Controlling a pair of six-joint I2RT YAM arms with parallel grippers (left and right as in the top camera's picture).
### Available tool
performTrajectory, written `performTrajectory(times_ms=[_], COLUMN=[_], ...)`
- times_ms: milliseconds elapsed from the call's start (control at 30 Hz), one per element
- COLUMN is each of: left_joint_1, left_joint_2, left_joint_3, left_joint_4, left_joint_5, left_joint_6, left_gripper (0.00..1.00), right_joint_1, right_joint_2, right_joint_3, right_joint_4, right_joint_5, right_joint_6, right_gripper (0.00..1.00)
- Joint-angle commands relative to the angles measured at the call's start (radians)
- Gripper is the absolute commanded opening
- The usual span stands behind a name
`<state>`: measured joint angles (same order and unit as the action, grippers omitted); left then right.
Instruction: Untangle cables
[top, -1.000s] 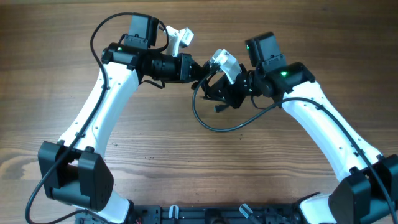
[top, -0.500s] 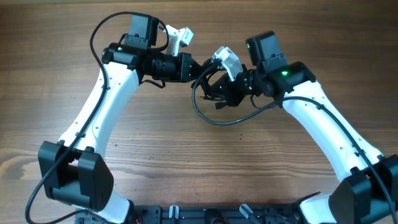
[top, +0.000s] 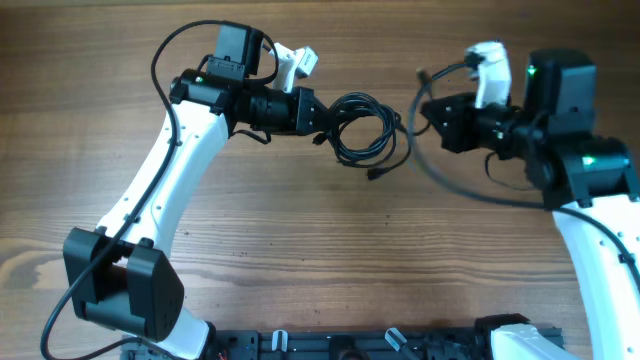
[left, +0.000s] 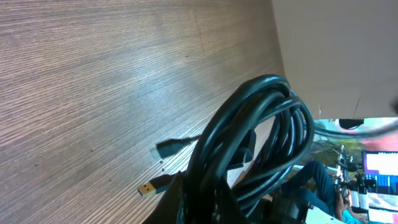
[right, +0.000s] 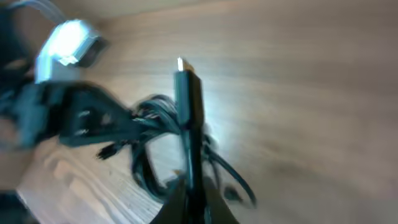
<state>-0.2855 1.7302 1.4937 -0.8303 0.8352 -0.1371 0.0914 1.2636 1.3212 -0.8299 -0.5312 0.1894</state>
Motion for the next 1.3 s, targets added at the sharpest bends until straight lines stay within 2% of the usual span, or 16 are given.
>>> performTrajectory(times_ms=[0, 67, 267, 367, 467, 500, 533, 600, 633, 700, 867, 1033, 1267], left_joint_1=[0.006, 0.006, 0.006, 0.006, 0.006, 0.006, 0.006, 0.007, 0.007, 0.007, 0.007, 0.007, 0.008], left_joint_2=[-0.016, -0.016, -0.016, -0.016, -0.016, -0.016, -0.016, -0.016, -0.016, -0.016, -0.016, -0.016, -0.016], left_joint_3=[0.013, 0.013, 0.013, 0.013, 0.013, 0.013, 0.013, 0.013, 0.013, 0.013, 0.013, 0.013, 0.013], left_joint_4=[0.011, 0.028, 0.217, 0.289, 0.296, 0.296, 0.296, 0.295, 0.293, 0.292, 0.292, 0.292, 0.289], left_joint_5=[-0.018, -0.003, 0.25, 0.351, 0.365, 0.365, 0.365, 0.353, 0.321, 0.278, 0.27, 0.271, 0.213], left_joint_6=[-0.002, -0.005, -0.006, -0.005, -0.005, -0.005, -0.003, 0.003, 0.003, 0.004, 0.039, 0.041, 0.041], left_gripper=[0.04, 0.04, 0.04, 0.04, 0.04, 0.04, 0.04, 0.04, 0.04, 0.04, 0.04, 0.04, 0.04], right_joint_1=[-0.051, -0.051, -0.051, -0.051, -0.051, -0.051, -0.051, -0.054, -0.057, -0.067, -0.08, -0.08, -0.097], right_joint_2=[-0.005, 0.005, 0.148, 0.231, 0.295, 0.305, 0.307, 0.303, 0.303, 0.303, 0.301, 0.299, 0.26], right_joint_3=[0.024, 0.014, -0.008, -0.008, -0.008, -0.008, -0.008, -0.005, 0.003, 0.031, 0.108, 0.196, 0.257], right_joint_4=[-0.066, -0.098, -0.14, -0.116, -0.063, -0.044, -0.032, -0.011, -0.005, -0.018, -0.041, -0.066, -0.059], right_joint_5=[0.146, 0.181, 0.185, 0.1, -0.055, -0.089, -0.096, -0.087, -0.066, -0.015, -0.013, -0.145, -0.152], right_joint_6=[0.155, 0.159, 0.171, 0.122, 0.003, -0.021, -0.034, -0.033, -0.033, -0.033, -0.065, -0.262, -0.266], right_gripper=[0.04, 0.04, 0.05, 0.04, 0.06, 0.1, 0.18, 0.49, 0.61, 0.7, 0.71, 0.71, 0.72])
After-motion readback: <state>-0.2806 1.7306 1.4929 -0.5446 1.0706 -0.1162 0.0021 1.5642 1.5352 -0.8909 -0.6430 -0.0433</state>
